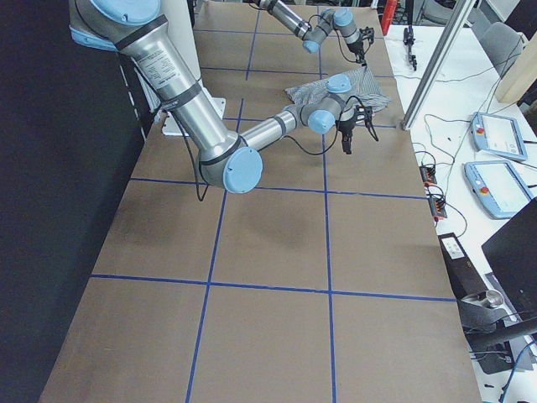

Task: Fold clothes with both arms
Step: 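Grasp the shirt by the white collar with the right gripper and drag it inward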

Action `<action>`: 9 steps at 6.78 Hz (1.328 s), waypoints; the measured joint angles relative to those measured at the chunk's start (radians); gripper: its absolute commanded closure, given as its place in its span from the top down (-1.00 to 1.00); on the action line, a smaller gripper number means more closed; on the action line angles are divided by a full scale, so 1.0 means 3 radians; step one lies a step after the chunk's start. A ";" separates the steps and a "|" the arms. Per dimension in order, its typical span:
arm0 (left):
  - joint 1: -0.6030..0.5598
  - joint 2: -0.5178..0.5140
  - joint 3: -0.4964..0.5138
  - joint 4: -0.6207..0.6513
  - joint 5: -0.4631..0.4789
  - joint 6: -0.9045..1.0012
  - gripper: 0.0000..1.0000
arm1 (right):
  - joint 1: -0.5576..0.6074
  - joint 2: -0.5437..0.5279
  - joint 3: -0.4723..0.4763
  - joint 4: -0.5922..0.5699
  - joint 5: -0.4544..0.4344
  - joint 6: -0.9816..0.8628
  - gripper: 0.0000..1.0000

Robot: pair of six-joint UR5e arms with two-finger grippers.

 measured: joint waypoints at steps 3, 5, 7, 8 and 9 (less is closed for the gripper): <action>-0.0121 0.0101 -0.0040 -0.0180 -0.0335 0.0285 1.00 | -0.0076 0.0178 -0.0084 -0.0002 -0.0033 0.0301 0.75; -0.0162 0.0177 -0.0196 -0.0193 -0.0457 0.0330 1.00 | -0.0245 0.0639 -0.0541 0.0187 -0.0330 0.0856 0.70; -0.0167 0.0194 -0.0251 -0.0194 -0.0471 0.0317 1.00 | -0.0507 0.1072 -0.1179 0.0557 -0.0820 0.1355 0.70; -0.0167 0.0199 -0.0280 -0.0193 -0.0472 0.0312 1.00 | -0.0615 0.1264 -0.1529 0.0757 -0.1036 0.1529 0.69; -0.0167 0.0202 -0.0294 -0.0191 -0.0473 0.0309 1.00 | -0.0679 0.1396 -0.1790 0.0913 -0.1153 0.1616 0.51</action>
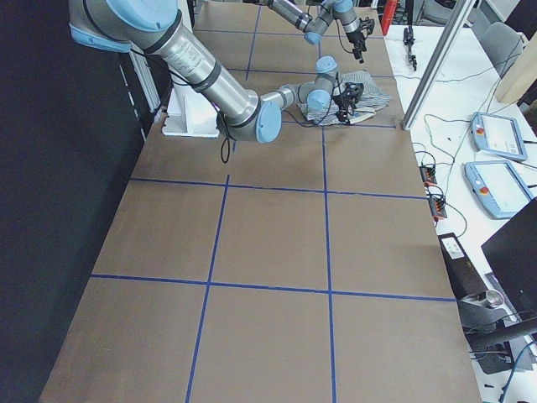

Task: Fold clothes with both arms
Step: 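Grasp the shirt by the white collar with the right gripper and drag it inward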

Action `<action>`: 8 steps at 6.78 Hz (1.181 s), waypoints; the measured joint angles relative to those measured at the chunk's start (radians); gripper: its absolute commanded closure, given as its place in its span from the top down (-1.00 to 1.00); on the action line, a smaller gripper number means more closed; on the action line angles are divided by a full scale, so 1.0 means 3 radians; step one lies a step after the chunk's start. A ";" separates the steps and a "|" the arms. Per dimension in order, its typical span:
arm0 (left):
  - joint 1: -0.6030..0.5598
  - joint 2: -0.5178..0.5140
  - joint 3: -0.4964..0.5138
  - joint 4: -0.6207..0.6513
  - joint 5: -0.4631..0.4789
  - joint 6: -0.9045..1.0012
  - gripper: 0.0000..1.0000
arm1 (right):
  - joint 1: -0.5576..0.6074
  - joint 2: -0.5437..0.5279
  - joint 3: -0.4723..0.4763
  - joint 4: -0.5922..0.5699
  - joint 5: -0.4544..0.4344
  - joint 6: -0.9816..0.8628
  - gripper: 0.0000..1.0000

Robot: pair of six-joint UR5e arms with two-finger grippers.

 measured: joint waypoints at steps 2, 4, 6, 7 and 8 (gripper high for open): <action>0.0000 0.0001 -0.0008 -0.0001 0.0000 -0.0002 1.00 | -0.0049 0.0073 -0.0165 0.0095 -0.0073 0.0041 0.41; 0.0000 0.0010 -0.0007 0.0001 0.0000 -0.0002 1.00 | -0.0078 0.0077 -0.0200 0.0104 -0.0080 0.0044 0.19; 0.0000 0.0016 -0.0010 0.0000 0.0000 -0.0002 1.00 | -0.0095 0.0068 -0.0206 0.0104 -0.0067 0.0042 -1.00; 0.0000 0.0021 -0.0011 -0.0002 0.0000 -0.0002 1.00 | -0.0098 0.0066 -0.0203 0.0100 -0.0038 0.0011 -1.00; 0.0000 0.0031 -0.0022 -0.0003 0.0000 -0.0002 1.00 | -0.0090 0.0062 -0.0186 0.0094 0.0002 -0.0058 -1.00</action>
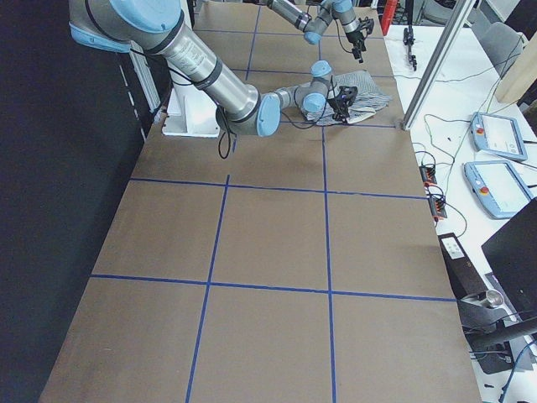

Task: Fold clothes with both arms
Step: 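Grasp the shirt by the white collar with the right gripper and drag it inward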

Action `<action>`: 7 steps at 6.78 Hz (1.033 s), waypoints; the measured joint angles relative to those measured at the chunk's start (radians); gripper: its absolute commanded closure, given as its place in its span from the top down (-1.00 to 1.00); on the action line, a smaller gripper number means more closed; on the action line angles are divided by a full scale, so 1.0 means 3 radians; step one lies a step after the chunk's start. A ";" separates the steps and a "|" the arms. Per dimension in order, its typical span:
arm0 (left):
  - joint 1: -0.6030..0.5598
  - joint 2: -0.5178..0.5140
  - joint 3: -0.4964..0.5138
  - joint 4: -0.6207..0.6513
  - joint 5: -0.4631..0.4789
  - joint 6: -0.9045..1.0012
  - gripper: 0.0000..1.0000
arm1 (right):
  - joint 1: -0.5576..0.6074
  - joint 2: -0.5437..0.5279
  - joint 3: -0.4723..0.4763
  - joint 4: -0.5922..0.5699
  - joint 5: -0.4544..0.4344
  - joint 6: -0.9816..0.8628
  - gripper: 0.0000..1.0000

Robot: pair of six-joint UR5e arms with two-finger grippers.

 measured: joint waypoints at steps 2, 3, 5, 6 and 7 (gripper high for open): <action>0.0000 0.0042 -0.0067 0.0000 0.0000 0.0000 1.00 | 0.0057 -0.0298 0.0454 -0.0021 0.0112 -0.0125 -1.00; 0.0000 0.0068 -0.0112 0.0000 0.0000 -0.0001 1.00 | 0.0066 -0.0727 0.0999 -0.0034 0.0146 -0.0172 -1.00; 0.0005 0.0080 -0.0153 -0.0004 0.0000 -0.0005 1.00 | 0.0066 -0.1517 0.1906 -0.0035 0.0172 -0.0210 -1.00; 0.0013 0.0094 -0.0187 -0.0004 0.0000 -0.0012 1.00 | 0.0036 -0.1853 0.2273 -0.0030 0.0166 -0.0213 -1.00; 0.0027 0.0127 -0.0253 -0.0002 0.0000 -0.0030 1.00 | -0.0006 -0.2118 0.2530 -0.0029 0.0147 -0.0214 0.43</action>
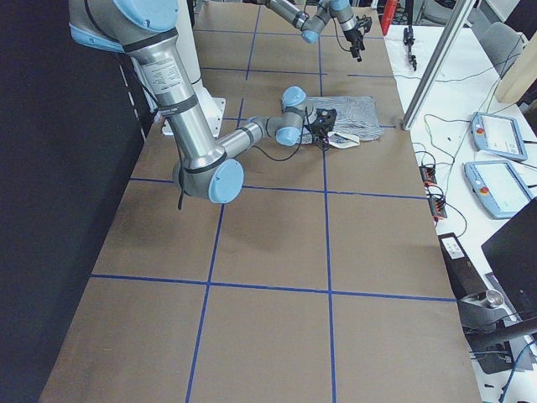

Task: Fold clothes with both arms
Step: 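Grasp the shirt by the white collar with the right gripper and drag it inward, then release the shirt and draw the right gripper back toward the robot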

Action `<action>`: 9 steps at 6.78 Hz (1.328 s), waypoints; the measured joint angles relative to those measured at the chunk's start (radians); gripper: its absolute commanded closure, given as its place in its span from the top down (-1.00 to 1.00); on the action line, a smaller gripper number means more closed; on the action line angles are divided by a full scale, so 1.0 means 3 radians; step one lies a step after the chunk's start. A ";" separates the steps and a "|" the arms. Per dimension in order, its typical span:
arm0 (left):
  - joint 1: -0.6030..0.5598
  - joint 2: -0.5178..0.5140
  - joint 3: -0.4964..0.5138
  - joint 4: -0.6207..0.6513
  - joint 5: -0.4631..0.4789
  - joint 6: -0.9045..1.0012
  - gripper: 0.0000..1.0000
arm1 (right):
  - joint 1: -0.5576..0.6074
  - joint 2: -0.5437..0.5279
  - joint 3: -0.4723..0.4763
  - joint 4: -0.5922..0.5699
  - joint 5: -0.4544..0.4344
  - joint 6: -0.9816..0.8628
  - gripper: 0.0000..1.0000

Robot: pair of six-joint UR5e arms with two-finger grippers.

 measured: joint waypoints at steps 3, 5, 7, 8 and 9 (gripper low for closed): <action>0.0057 0.0063 -0.0129 0.0001 -0.0001 -0.0028 1.00 | -0.0108 -0.0220 0.0175 -0.0055 -0.0180 -0.0020 1.00; 0.0068 0.0102 -0.0182 0.0005 -0.0005 -0.0037 1.00 | -0.0136 -0.0195 0.0440 -0.0627 -0.0237 -0.0434 1.00; 0.0080 0.0106 -0.0190 0.0003 -0.0005 -0.0065 1.00 | -0.0311 -0.0070 0.0716 -0.1282 -0.0320 -0.0814 1.00; 0.0091 0.0108 -0.0191 0.0002 -0.0005 -0.0069 1.00 | -0.0462 0.0062 0.0758 -0.1519 -0.0414 -0.0988 1.00; 0.0108 0.0108 -0.0191 0.0002 -0.0006 -0.0074 1.00 | -0.0614 0.0148 0.0783 -0.1667 -0.0517 -0.1273 1.00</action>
